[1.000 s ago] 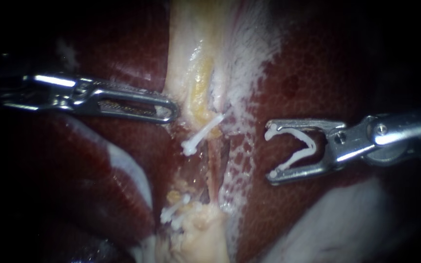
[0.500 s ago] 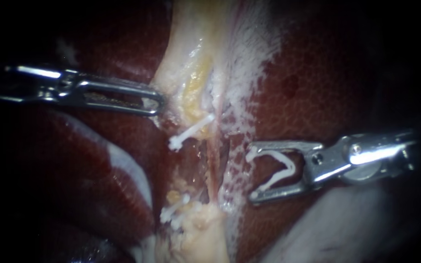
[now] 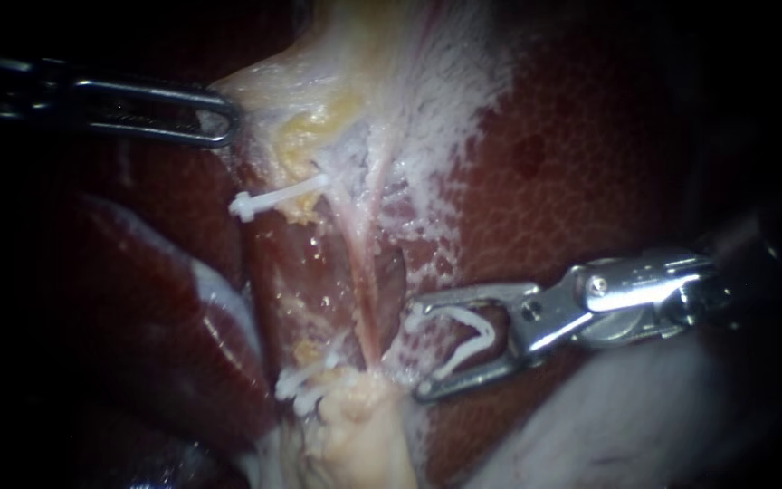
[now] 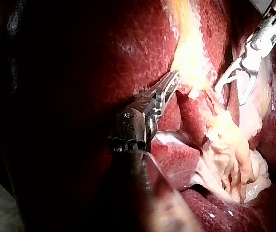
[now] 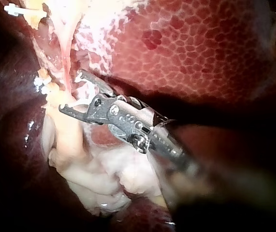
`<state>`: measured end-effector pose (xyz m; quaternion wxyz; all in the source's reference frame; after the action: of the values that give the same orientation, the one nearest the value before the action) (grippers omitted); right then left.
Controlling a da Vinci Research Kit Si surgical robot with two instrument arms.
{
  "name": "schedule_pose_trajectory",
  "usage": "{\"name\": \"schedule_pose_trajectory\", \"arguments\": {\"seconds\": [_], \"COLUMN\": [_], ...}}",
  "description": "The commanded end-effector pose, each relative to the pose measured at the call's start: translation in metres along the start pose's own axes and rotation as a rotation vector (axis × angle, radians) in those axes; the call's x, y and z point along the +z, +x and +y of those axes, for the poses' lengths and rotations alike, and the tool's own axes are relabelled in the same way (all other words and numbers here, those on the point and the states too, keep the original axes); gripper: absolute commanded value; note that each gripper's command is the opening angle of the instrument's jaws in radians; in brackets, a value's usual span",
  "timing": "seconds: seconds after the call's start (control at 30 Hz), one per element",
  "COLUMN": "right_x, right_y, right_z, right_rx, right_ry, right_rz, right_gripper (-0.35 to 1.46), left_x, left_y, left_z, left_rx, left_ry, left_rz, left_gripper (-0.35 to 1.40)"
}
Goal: Clipping first clip right tube
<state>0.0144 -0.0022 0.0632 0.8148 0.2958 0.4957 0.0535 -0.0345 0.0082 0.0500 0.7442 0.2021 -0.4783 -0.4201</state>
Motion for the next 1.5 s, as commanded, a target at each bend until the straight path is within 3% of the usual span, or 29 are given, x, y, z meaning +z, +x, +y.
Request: {"name": "schedule_pose_trajectory", "arguments": {"seconds": [0.03, 0.4, 0.7, 0.93, 1.1, 1.4, 1.5], "right_x": [0.0001, 0.0028, 0.0046, 0.0061, 0.0061, 0.0055, 0.0055], "right_y": [-0.0001, -0.0005, -0.0004, -0.0017, -0.0017, -0.001, -0.001], "right_z": [0.0002, 0.0014, 0.0017, 0.0013, 0.0013, 0.0015, 0.0014], "right_rx": [0.008, 0.054, 0.152, 0.227, 0.279, 0.38, 0.397], "right_ry": [-0.001, 0.0, 0.086, 0.152, 0.185, 0.221, 0.225], "right_rz": [0.001, 0.015, 0.103, 0.154, 0.21, 0.266, 0.264], "right_gripper": [0.58, 0.55, 0.53, 0.51, 0.49, 0.41, 0.39], "left_x": [0.0, 0.0002, 0.0003, 0.0003, 0.0002, 0.0002, 0.0002], "left_y": [0.0, 0.0001, 0.0002, 0.0002, 0.0002, 0.0002, 0.0002], "left_z": [-0.0001, -0.0005, -0.0006, -0.0008, -0.0008, -0.0009, -0.0009], "left_rx": [0.002, 0.001, 0.002, 0.001, 0.001, 0.001, 0.001], "left_ry": [0.001, -0.004, -0.005, -0.003, -0.004, -0.001, -0.001], "left_rz": [0.001, -0.001, -0.001, -0.001, -0.001, 0.0, 0.0], "left_gripper": [-0.35, -0.35, -0.35, -0.35, -0.35, -0.35, -0.35]}}
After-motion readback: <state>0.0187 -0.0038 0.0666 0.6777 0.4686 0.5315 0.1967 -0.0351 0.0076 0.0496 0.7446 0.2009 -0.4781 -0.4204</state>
